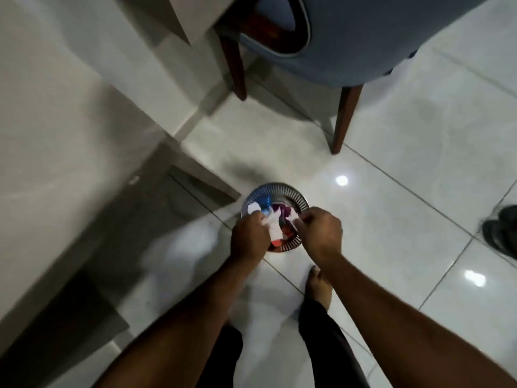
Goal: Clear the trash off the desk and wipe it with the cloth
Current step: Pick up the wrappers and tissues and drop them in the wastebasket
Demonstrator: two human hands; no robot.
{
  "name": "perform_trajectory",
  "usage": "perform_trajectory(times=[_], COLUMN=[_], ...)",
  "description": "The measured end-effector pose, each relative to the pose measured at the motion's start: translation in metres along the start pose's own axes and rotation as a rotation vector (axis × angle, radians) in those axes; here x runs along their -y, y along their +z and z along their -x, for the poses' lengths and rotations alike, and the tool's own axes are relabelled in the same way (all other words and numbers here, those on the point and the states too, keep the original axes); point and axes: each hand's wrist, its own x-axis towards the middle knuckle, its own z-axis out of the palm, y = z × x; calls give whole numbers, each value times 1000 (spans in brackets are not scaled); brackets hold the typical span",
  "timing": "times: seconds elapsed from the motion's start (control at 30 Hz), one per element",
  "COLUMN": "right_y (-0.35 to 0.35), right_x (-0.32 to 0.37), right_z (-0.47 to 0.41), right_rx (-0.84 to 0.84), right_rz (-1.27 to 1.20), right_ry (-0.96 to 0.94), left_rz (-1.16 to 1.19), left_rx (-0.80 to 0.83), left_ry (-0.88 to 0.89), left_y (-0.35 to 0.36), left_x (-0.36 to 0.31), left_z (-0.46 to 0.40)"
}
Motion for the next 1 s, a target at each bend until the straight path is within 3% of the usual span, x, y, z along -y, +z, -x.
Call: perform_trajectory(times=[0.2, 0.3, 0.4, 0.63, 0.83, 1.0], right_y=[66, 75, 59, -46, -155, -153], right_x=[-15, -23, -26, -24, 92, 239], right_z=[-68, -81, -73, 2, 106, 189], right_rx=[107, 176, 214, 202, -14, -171], right_rz=[173, 117, 9, -219, -367, -467], right_ry=[61, 115, 79, 59, -184, -512], left_rz=[-54, -87, -97, -131, 19, 123], left_rx=[48, 90, 53, -174, -430, -625], left_ry=[-48, -54, -43, 260, 647, 624], left_y=[55, 65, 54, -18, -166, -298], left_x=[9, 11, 3, -50, -108, -45], left_z=[-54, -65, -60, 15, 122, 172])
